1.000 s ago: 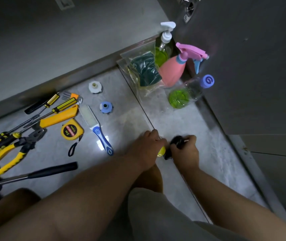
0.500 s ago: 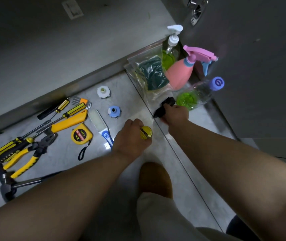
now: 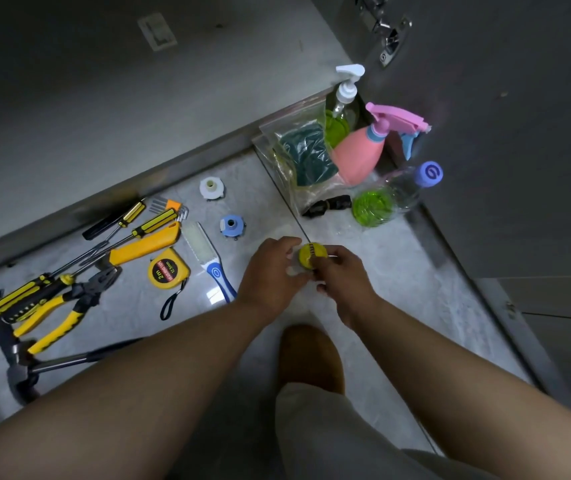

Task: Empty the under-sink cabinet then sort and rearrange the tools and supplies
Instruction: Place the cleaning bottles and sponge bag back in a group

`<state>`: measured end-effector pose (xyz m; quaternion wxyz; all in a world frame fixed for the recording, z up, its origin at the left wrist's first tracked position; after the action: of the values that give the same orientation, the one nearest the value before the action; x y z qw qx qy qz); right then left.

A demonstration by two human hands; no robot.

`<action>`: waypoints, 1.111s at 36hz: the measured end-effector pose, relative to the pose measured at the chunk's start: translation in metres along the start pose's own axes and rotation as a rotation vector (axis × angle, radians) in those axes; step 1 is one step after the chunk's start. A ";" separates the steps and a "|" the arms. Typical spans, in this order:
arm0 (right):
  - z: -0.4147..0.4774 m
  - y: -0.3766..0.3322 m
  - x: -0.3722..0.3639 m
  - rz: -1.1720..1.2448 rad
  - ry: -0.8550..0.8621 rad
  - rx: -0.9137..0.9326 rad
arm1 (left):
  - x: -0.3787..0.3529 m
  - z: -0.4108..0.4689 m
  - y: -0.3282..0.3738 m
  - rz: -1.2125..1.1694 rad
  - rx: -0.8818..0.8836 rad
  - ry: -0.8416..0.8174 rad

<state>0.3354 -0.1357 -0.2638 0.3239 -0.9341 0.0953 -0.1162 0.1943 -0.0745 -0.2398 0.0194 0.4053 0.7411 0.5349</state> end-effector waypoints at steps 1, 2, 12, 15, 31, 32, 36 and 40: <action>0.003 0.002 0.006 0.070 0.044 -0.026 | 0.002 -0.002 -0.001 0.020 -0.001 -0.005; 0.007 0.003 0.012 0.149 0.090 -0.041 | 0.005 -0.005 -0.004 0.048 -0.005 -0.003; 0.035 -0.008 0.042 0.264 0.366 -0.003 | 0.071 -0.036 -0.037 0.336 0.082 -0.067; 0.024 -0.002 0.040 -0.013 0.432 -0.141 | 0.092 -0.056 -0.042 0.392 0.133 -0.133; -0.046 -0.093 -0.127 -0.773 -0.620 0.152 | 0.199 -0.130 -0.065 0.849 0.353 -0.550; -0.040 -0.100 -0.128 -0.891 -0.594 0.199 | 0.202 -0.126 -0.067 0.855 0.340 -0.549; -0.020 -0.122 -0.140 -1.283 -0.466 0.423 | 0.200 -0.110 -0.080 0.821 0.262 -0.566; 0.003 -0.121 -0.158 -1.308 -0.391 0.500 | 0.189 -0.093 -0.092 0.734 0.153 -0.493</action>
<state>0.1975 -0.0004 -0.2150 0.4032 -0.7015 -0.5717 -0.1356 -0.0288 -0.0380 -0.1982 -0.0255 0.7569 0.5589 0.3376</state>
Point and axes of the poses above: each hand's wrist, its own z-axis towards the middle knuckle, its own x-axis out of the back of the hand, y = z × x, the point moved 9 cm from there along z, towards the middle knuckle, and after that the axes turned 8 degrees about -y, right-handed, at the moved point
